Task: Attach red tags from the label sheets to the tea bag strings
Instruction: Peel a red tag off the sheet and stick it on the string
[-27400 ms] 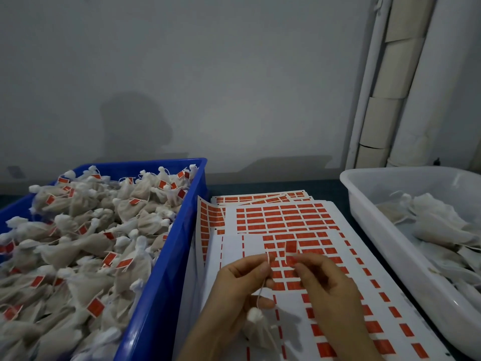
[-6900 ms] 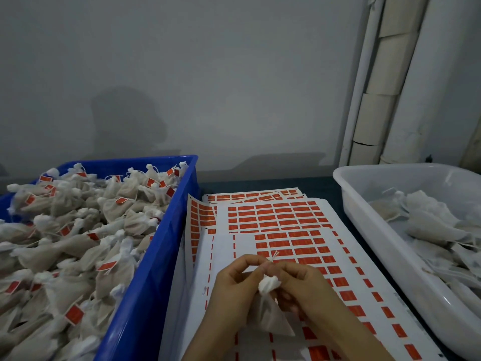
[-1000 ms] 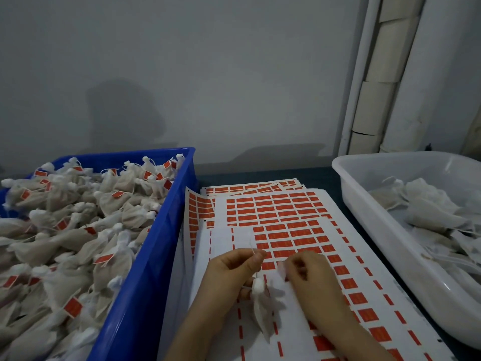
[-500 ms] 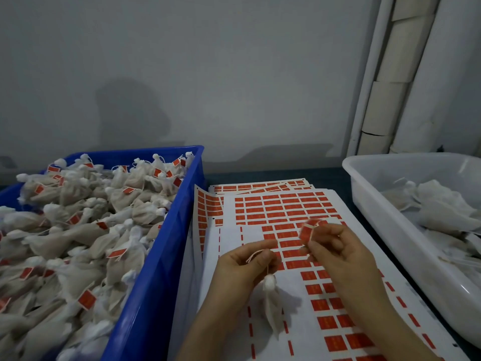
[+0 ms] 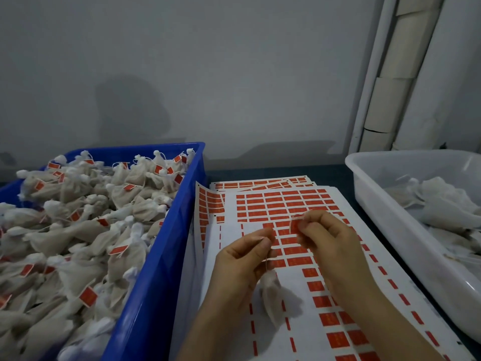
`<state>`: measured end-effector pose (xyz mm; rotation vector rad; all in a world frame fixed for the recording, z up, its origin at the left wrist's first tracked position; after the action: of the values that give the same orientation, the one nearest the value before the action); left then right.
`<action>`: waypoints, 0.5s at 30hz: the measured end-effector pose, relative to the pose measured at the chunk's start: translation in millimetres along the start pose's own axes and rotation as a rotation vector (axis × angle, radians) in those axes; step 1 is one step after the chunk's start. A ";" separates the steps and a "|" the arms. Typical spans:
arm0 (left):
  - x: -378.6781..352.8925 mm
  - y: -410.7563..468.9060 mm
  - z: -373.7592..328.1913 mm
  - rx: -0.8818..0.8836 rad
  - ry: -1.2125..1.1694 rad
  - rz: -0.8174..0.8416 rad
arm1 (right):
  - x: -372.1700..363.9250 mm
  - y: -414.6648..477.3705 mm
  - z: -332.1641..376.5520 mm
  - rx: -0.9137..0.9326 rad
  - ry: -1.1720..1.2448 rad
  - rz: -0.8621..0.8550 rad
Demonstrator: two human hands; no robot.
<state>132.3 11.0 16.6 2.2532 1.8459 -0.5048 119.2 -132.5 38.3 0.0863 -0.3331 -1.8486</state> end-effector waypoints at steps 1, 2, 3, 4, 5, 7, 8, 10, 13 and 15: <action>0.2 0.2 0.1 -0.001 -0.003 -0.010 | -3.4 -1.3 -0.5 -0.003 0.019 -0.009; 0.8 0.4 0.6 -0.003 -0.001 -0.021 | -5.9 -3.2 -0.8 -0.002 0.033 -0.019; 1.1 0.7 0.9 -0.007 0.005 -0.027 | -7.5 -5.5 -1.8 0.001 0.041 -0.028; 1.3 0.6 1.0 -0.016 0.007 -0.028 | -8.5 -7.7 -3.2 0.003 0.045 -0.035; 1.2 0.7 0.5 -0.025 0.005 -0.027 | -9.0 -9.3 -5.0 0.003 0.046 -0.036; 0.7 0.0 0.0 -0.031 -0.007 -0.032 | -8.4 -12.1 -7.2 0.015 0.046 -0.029; 0.5 -0.3 0.2 -0.032 -0.017 -0.038 | -7.7 -13.2 -7.8 0.023 0.047 -0.028; 1.3 0.1 1.3 -0.029 -0.025 -0.050 | -6.0 -14.7 -8.5 0.043 0.060 -0.029; 2.6 0.8 1.7 -0.014 -0.030 -0.068 | -5.5 -18.3 -10.4 0.078 0.084 -0.001; 4.0 2.0 2.2 -0.008 -0.048 -0.070 | -6.6 -21.0 -11.8 0.095 0.085 0.073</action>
<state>134.6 13.4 12.9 2.1582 1.9052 -0.5565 104.4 -122.9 20.6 0.2149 -0.3607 -1.7515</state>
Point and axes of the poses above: each hand's wrist, its own y-axis towards the middle knuckle, its own x-axis out of the back of the hand, z = x × y, the point moved 1 cm from there along y, towards the middle knuckle, and after that the axes turned 3 degrees about z, right-handed, at the moved point
